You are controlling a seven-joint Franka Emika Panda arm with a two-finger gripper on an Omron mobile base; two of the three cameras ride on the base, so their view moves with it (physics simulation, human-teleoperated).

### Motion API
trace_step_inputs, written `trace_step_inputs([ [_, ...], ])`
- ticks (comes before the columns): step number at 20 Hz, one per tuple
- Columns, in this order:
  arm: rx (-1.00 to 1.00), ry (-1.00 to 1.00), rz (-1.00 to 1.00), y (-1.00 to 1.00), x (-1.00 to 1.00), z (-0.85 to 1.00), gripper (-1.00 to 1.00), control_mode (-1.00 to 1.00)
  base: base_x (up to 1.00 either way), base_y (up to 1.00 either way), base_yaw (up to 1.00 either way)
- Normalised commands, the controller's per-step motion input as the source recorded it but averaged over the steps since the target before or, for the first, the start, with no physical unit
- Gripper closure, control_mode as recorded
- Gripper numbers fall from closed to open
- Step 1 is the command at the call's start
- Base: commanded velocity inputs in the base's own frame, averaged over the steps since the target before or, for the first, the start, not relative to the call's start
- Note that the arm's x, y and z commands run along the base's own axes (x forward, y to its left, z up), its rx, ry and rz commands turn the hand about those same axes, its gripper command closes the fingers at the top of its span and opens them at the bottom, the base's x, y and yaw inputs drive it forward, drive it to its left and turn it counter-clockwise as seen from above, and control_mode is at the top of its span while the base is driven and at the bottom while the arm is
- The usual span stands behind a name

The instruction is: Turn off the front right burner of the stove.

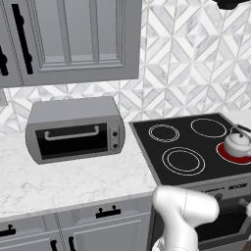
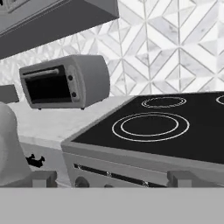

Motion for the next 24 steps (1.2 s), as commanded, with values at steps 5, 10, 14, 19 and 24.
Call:
trace_step_inputs([
  [5,-0.01,-0.31,0.00,0.00,-0.01,-0.60,-1.00,-1.00,0.00,0.00,0.00],
  [10,0.02,-0.19,-0.01,-0.03,0.00,-0.28,-1.00,-1.00,0.00,0.00,0.00],
  [14,0.01,-0.12,-0.11,-0.14,0.00,-0.15,-1.00,-1.00,0.00,0.00,0.00],
  [19,0.03,-0.08,-0.29,-0.20,0.00,-0.12,-1.00,-1.00,0.00,0.00,0.00],
  [24,0.00,-0.02,-0.28,-0.20,0.00,-0.10,-1.00,-1.00,0.00,0.00,0.00],
])
